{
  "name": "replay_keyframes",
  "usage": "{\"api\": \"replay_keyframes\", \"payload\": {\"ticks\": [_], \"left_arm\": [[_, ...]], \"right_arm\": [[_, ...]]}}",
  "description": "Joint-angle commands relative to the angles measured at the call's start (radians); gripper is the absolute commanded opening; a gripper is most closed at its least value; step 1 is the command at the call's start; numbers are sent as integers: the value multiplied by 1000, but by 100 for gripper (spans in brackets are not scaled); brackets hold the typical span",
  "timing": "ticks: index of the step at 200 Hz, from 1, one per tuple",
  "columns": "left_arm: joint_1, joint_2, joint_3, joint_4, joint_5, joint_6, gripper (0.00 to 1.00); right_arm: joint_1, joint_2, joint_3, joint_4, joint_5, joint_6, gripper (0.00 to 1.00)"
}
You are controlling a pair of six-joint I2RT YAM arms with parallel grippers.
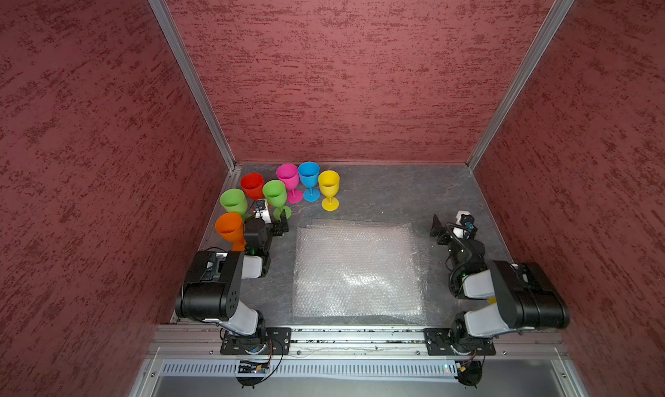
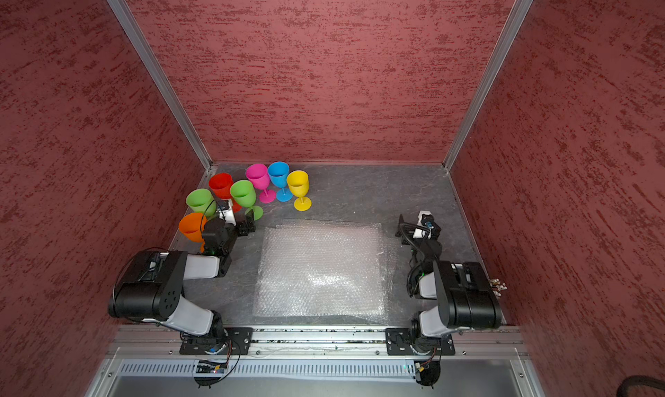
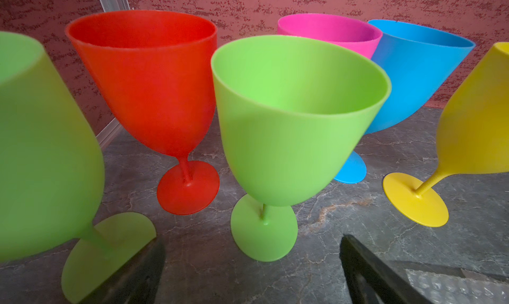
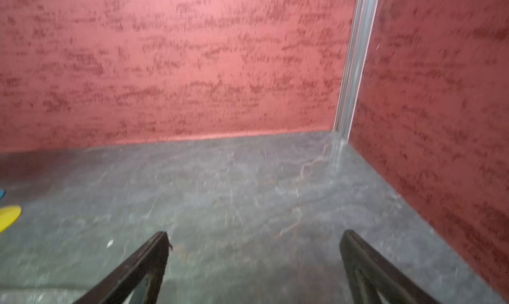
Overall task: Unpack wine glasses from bubble wrap
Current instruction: Reset both arms
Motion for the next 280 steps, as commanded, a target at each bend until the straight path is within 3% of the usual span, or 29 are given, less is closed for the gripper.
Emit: {"api": "replay_keyframes", "payload": {"ticks": [1, 17, 31, 280], "left_arm": [[8, -3, 9, 4, 12, 6, 100], [8, -3, 9, 4, 12, 6, 100], [11, -3, 11, 2, 16, 4, 100], [16, -3, 12, -3, 33, 1, 100]], "right_arm": [[14, -1, 38, 102, -36, -14, 99], [20, -6, 117, -52, -16, -14, 99], [19, 6, 122, -40, 31, 3, 99], [49, 3, 115, -28, 86, -15, 99]]}}
